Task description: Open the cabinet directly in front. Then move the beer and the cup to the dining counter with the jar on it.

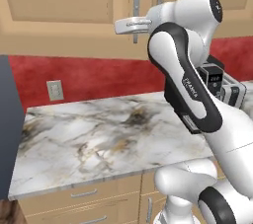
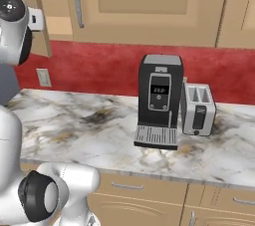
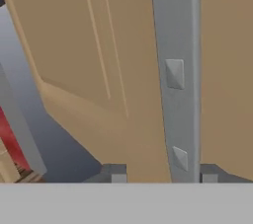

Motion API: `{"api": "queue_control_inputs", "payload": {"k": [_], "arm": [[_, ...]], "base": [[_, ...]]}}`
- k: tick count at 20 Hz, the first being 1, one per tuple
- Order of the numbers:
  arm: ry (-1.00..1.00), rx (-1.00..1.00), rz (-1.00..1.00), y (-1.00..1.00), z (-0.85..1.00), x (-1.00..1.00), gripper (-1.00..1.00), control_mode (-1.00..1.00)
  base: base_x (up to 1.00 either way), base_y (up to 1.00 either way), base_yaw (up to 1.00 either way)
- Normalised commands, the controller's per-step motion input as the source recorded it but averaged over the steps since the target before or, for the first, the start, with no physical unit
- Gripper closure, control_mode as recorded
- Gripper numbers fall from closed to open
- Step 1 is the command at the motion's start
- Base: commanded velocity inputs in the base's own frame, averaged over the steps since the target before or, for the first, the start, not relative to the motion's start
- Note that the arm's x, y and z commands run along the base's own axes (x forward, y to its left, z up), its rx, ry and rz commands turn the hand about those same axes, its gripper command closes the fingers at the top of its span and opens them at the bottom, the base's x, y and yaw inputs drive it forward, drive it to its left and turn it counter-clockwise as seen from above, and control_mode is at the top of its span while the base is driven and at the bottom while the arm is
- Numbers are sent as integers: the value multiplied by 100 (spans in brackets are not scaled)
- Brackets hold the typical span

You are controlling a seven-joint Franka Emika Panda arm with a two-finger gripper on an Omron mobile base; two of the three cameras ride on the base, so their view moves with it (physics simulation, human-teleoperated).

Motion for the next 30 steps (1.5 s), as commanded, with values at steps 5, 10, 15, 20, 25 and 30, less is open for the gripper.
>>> {"api": "queue_control_inputs", "payload": {"k": [5,10,15,20,25,30], "arm": [[0,-2,3,100,0,-58,100,-100],[0,-1,0,100,-3,-53,100,-100],[0,-6,0,100,-6,-47,100,-100],[0,-6,0,100,-5,-46,100,-100],[0,-5,1,100,-3,-48,100,-100],[0,-5,2,100,-2,-52,100,-100]], "base": [[0,0,0],[0,0,0],[0,0,0],[0,0,0],[0,0,0],[0,0,0]]}}
